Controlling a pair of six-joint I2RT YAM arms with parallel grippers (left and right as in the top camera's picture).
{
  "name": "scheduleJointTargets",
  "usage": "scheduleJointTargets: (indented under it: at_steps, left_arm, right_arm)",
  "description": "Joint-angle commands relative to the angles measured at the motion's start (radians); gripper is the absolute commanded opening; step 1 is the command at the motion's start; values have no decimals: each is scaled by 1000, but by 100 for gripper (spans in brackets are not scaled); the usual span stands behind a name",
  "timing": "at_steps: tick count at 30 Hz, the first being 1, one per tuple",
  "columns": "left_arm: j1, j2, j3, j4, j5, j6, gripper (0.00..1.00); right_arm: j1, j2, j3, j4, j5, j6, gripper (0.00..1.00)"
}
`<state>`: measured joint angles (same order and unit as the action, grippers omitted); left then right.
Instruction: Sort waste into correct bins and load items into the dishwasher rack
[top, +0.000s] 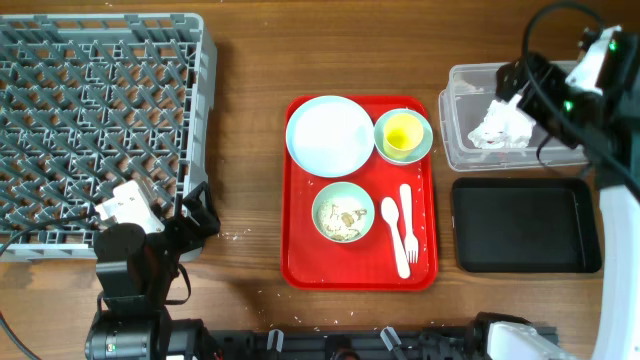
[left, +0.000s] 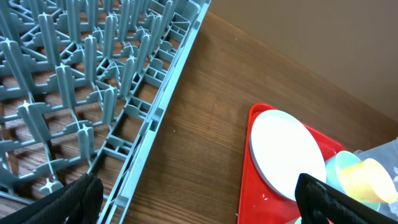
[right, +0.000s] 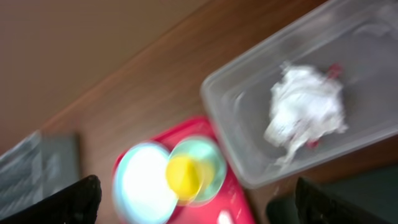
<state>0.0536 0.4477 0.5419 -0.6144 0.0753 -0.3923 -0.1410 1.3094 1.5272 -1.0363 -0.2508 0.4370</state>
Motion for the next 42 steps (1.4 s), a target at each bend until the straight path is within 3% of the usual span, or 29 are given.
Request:
scheduleJointTargets:
  at_steps: [1, 4, 6, 9, 13, 14, 18, 22, 27, 31, 39, 41, 42]
  left_arm:
    - [5, 0, 16, 3, -10, 22, 100]
    - [5, 0, 16, 3, -10, 22, 100]
    - [5, 0, 16, 3, -10, 22, 100]
    - [5, 0, 16, 3, -10, 22, 100]
    - [5, 0, 16, 3, -10, 22, 100]
    - [5, 0, 16, 3, -10, 22, 100]
    - [5, 0, 16, 3, -10, 22, 100]
    - [5, 0, 16, 3, -10, 22, 100]
    - [5, 0, 16, 3, -10, 23, 100]
    - [5, 0, 16, 3, -10, 22, 100]
    - [5, 0, 16, 3, -10, 22, 100]
    - [5, 0, 16, 3, -10, 22, 100]
    - [5, 0, 16, 3, -10, 22, 100]
  right_arm:
    - [24, 11, 2, -54, -321, -175, 99]
    - [116, 13, 2, -82, -445, -334, 99]
    - [218, 13, 2, -79, -429, -362, 99]
    - [347, 23, 2, -64, -330, -347, 100]
    - [511, 75, 2, -65, -77, -174, 99]
    - [543, 96, 2, -64, -53, -164, 97]
    - [636, 217, 2, -43, -53, -134, 68]
    - [682, 338, 2, -8, -53, -100, 66]
    - [688, 366, 3, 26, -53, -68, 66]
    - [688, 349, 3, 42, -52, -67, 67]
    - [595, 296, 5, 41, -11, -54, 86]
    - [558, 278, 5, 41, -10, -52, 100]
    - [537, 269, 4, 39, -7, -52, 100]
